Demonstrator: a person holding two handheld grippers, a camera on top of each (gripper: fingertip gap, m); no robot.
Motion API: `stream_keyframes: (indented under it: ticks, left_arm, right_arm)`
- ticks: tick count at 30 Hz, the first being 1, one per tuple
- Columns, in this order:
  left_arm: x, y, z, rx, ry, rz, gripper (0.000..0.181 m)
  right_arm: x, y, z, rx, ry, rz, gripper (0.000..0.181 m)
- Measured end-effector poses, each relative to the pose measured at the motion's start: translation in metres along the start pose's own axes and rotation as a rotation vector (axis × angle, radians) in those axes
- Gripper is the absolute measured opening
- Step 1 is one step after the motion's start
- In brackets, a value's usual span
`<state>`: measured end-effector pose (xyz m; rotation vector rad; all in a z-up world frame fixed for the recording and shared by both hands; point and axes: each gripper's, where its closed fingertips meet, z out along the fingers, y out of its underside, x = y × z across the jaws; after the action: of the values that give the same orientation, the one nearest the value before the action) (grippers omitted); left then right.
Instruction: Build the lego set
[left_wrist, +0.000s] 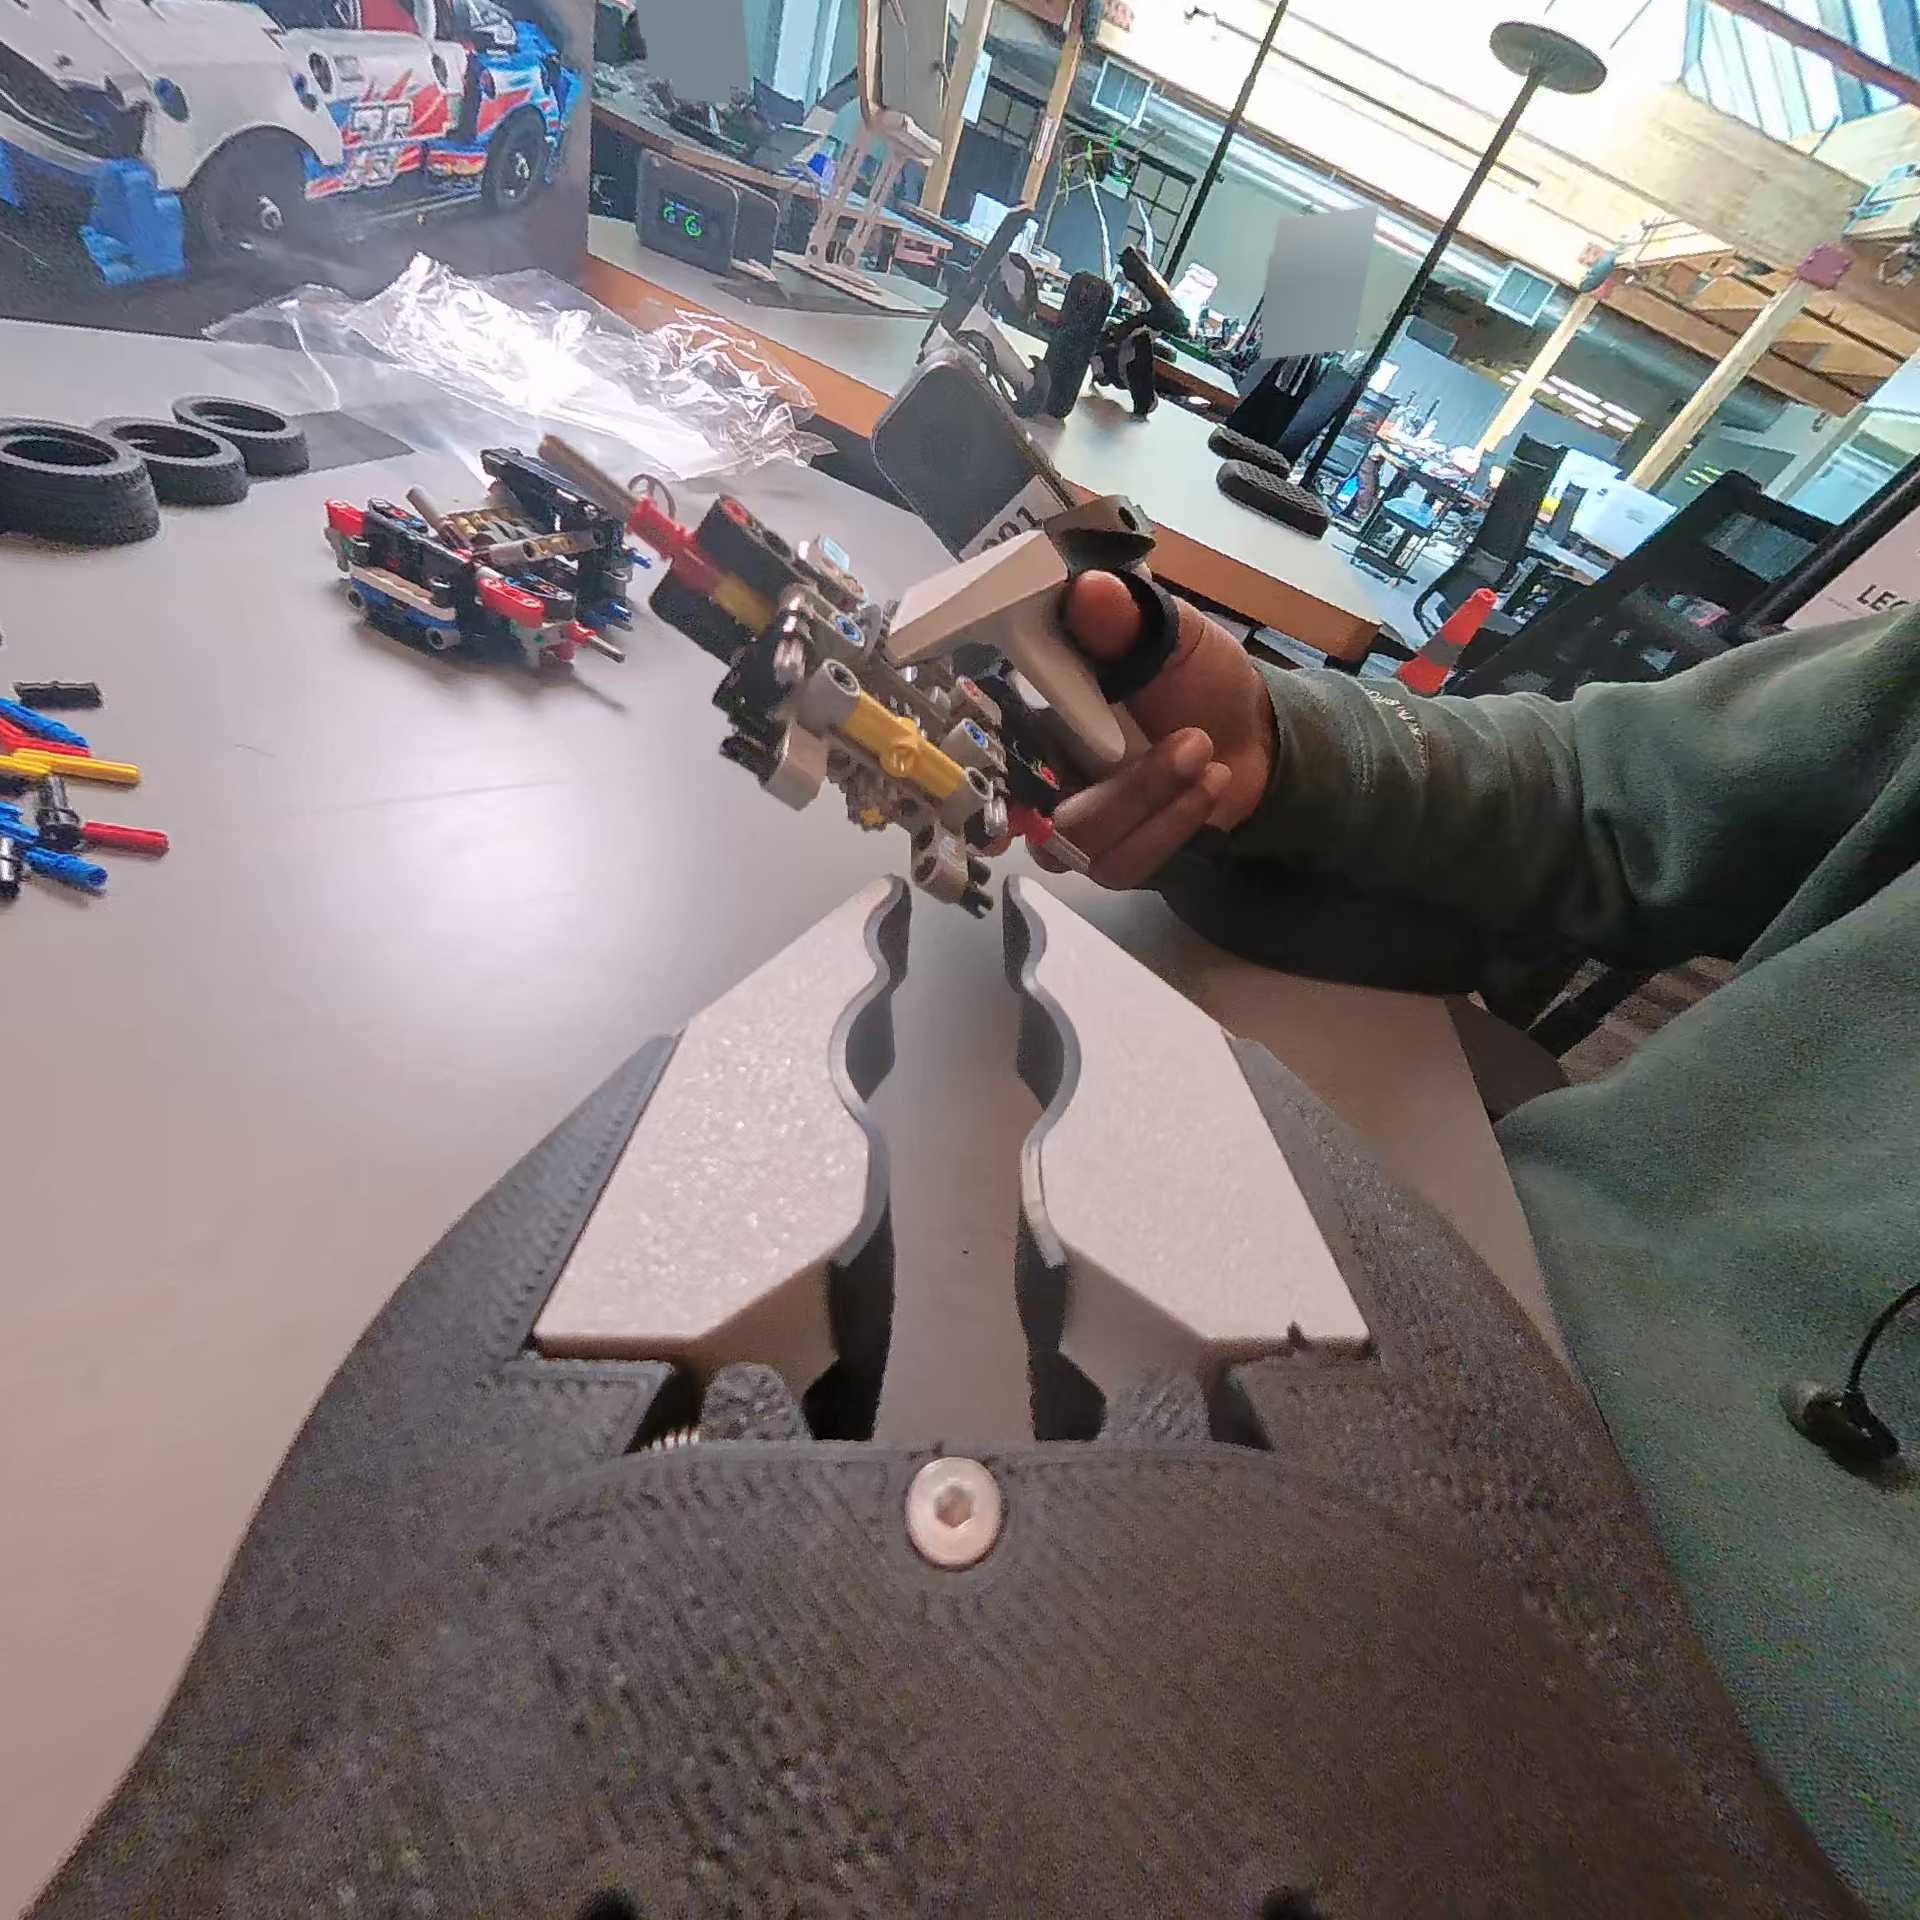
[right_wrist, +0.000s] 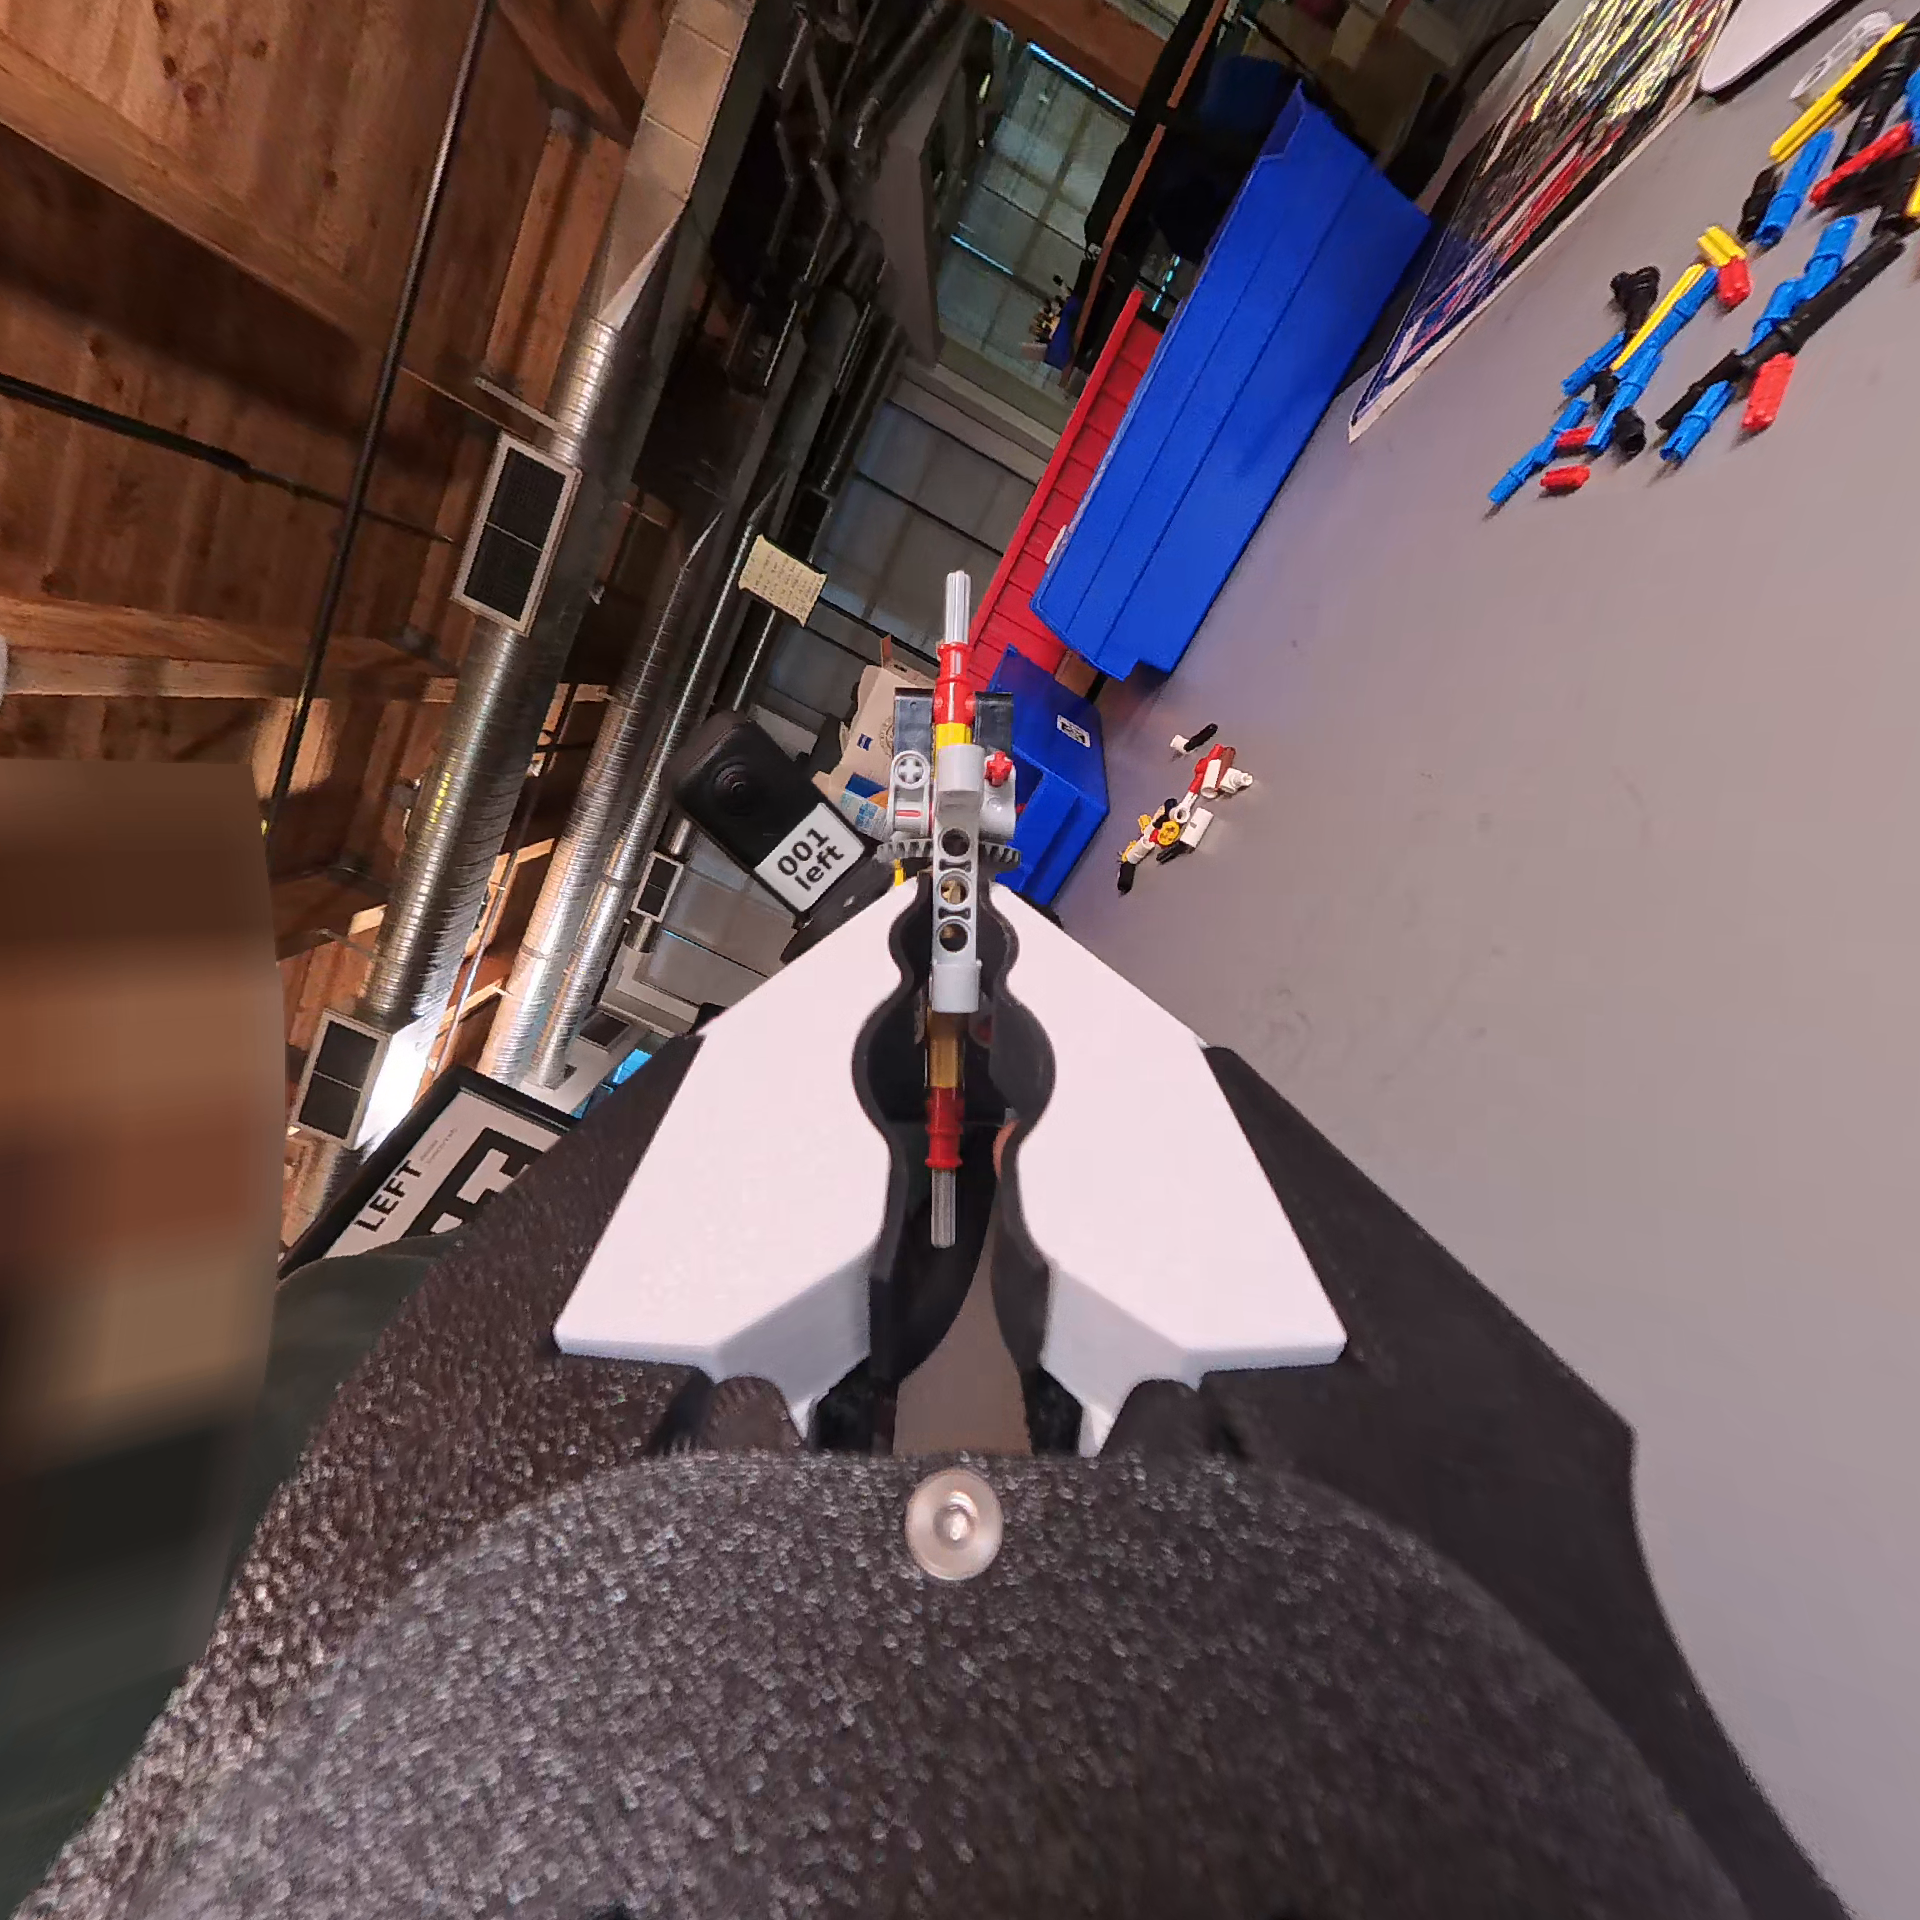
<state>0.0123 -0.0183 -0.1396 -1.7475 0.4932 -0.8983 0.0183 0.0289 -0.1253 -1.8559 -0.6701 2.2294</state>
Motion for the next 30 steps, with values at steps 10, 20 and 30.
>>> stream_keyframes:
  ticks: [10, 20, 30]
  left_arm:
    - [-0.001, -0.001, -0.005, 0.008, 0.058, -0.166, 0.01]
    - [0.001, -0.004, -0.008, 0.057, 0.149, -0.374, 0.002]
    - [0.007, -0.011, -0.006, 0.041, 0.036, -0.123, 0.002]
  right_arm:
    - [0.01, 0.006, 0.001, -0.033, 0.041, -0.001, 0.007]
    - [0.017, 0.002, -0.006, -0.046, 0.062, -0.027, 0.011]
    - [0.01, 0.001, -0.01, -0.097, 0.043, -0.195, 0.018]
